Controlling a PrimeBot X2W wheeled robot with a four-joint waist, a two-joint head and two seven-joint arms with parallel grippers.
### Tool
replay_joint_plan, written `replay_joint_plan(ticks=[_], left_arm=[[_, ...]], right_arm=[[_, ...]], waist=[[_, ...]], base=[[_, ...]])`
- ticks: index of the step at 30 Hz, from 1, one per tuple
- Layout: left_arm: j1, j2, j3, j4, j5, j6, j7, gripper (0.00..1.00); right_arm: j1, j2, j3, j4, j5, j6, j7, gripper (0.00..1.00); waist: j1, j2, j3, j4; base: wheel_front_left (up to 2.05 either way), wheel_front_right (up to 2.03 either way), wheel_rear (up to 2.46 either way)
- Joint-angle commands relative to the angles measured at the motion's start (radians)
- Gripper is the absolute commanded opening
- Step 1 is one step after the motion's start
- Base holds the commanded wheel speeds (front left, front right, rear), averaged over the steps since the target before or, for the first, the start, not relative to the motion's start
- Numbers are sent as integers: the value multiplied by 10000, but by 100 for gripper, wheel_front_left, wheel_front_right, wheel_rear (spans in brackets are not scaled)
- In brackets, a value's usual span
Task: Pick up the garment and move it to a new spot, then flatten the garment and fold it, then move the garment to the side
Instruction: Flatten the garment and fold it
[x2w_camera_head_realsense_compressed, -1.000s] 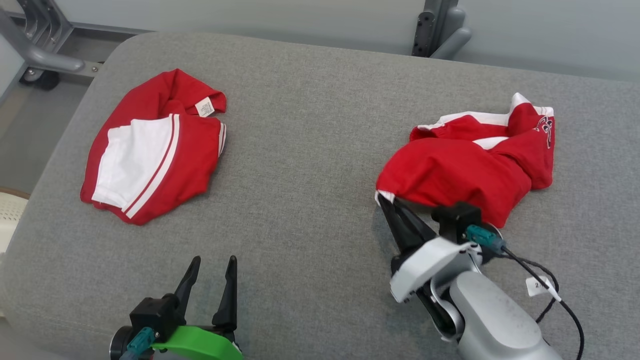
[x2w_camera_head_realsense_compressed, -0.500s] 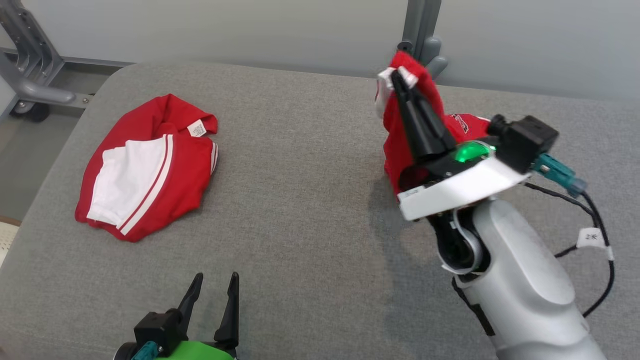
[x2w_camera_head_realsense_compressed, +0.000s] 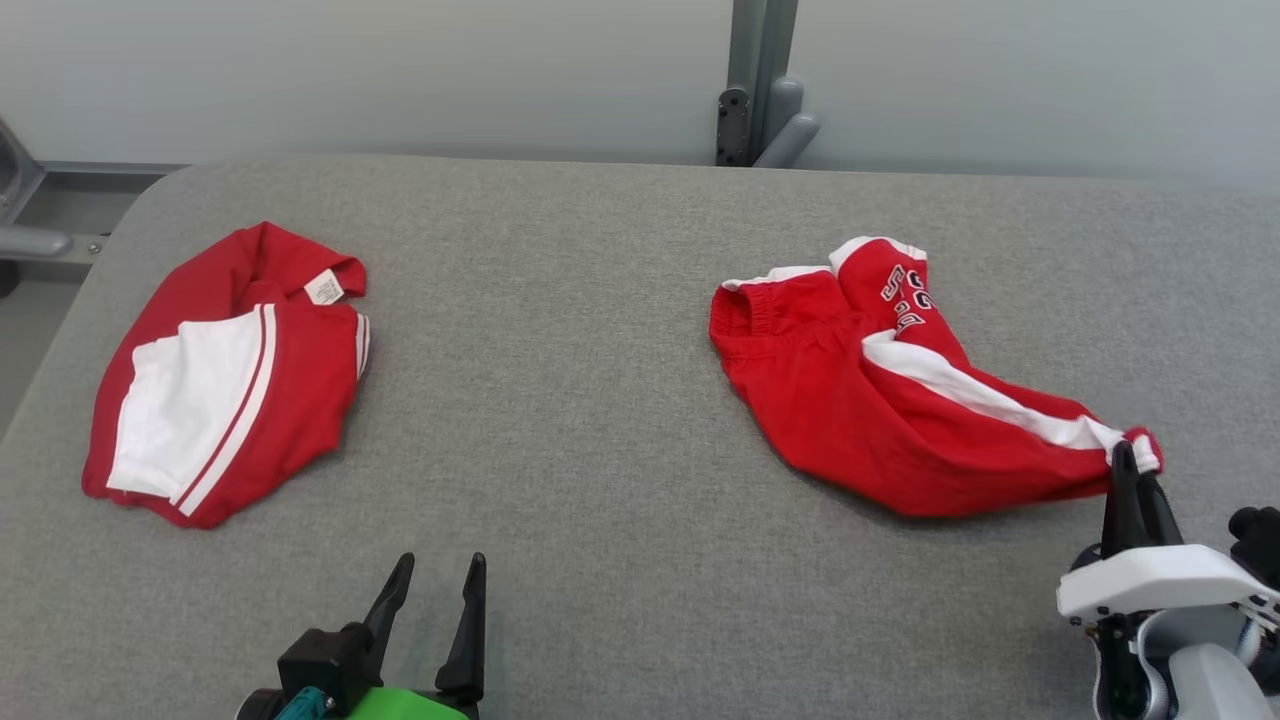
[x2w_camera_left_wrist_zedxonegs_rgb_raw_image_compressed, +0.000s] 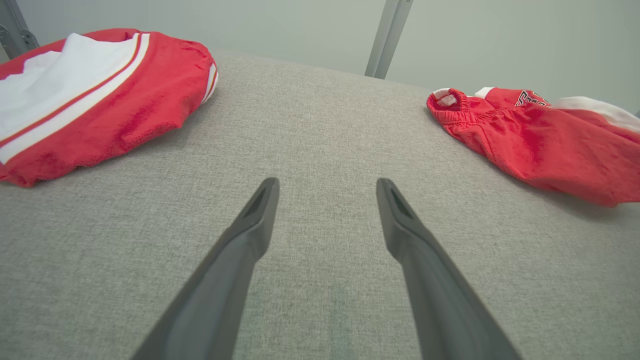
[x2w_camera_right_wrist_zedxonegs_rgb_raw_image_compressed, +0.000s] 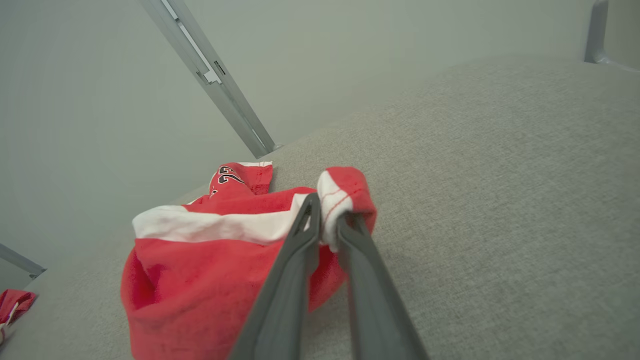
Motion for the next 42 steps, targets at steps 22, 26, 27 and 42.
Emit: replay_joint_plan(ticks=[22, 26, 27, 42], left_arm=[[-3652, 32, -1625, 345, 124, -26, 8, 100], [-5205, 35, -2334, 1375, -201, -26, 7, 100], [-5643, 37, -2526, 1676, -322, -26, 7, 100], [-9779, 393, -6325, 5428, -3892, -25, 1366, 100]], right_arm=[[-681, -37, 618, -1935, -1349, 2, -28, 100], [-927, -39, 965, -2044, -1198, 2, -28, 100], [-988, -39, 1085, -2068, -1186, 2, -28, 100], [-1378, -29, 1486, -2118, -757, 2, -27, 100]], waist=[[0, 0, 1499, -1864], [0, 0, 2029, -2395], [0, 0, 2170, -2554], [0, 0, 3402, -4163]], base=[[0, 0, 0], [0, 0, 0], [0, 0, 0], [0, 0, 0]])
